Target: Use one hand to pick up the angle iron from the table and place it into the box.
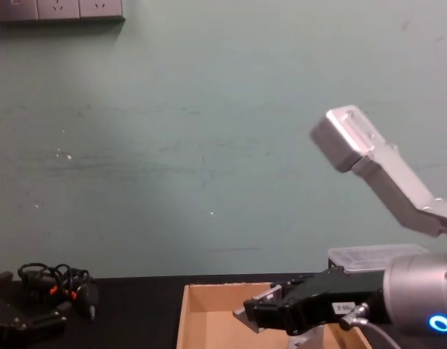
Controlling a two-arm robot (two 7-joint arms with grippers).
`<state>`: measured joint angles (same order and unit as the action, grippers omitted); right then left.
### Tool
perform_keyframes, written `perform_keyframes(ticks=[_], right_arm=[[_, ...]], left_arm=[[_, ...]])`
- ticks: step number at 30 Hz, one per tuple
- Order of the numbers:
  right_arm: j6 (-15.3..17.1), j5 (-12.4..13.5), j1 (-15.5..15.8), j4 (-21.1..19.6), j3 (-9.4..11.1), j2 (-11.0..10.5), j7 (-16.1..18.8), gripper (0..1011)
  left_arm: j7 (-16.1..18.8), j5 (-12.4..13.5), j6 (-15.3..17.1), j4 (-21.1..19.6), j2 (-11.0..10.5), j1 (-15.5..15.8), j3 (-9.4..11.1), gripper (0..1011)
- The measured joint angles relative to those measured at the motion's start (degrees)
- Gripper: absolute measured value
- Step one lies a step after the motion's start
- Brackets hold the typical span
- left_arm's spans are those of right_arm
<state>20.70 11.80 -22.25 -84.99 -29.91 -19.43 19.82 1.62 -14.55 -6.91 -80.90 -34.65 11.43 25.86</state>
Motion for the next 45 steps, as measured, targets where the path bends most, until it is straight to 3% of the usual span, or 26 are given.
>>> perform_keyframes(ticks=[15,37,45], right_arm=[[0.11,-4.29,-3.57,8.23,-1.04,3.6,0.02,483],[-1.3,-7.72,-4.72,12.87,0.51,5.41,1.14,484],[-1.78,-8.23,-4.26,12.9,1.52,5.99,1.54,738]], left_arm=[[0.0,0.0,0.0,0.0,0.0,0.01,0.0,1000],[0.0,0.0,0.0,0.0,0.0,0.0,0.0,1000],[0.0,0.0,0.0,0.0,0.0,0.0,0.0,1000]])
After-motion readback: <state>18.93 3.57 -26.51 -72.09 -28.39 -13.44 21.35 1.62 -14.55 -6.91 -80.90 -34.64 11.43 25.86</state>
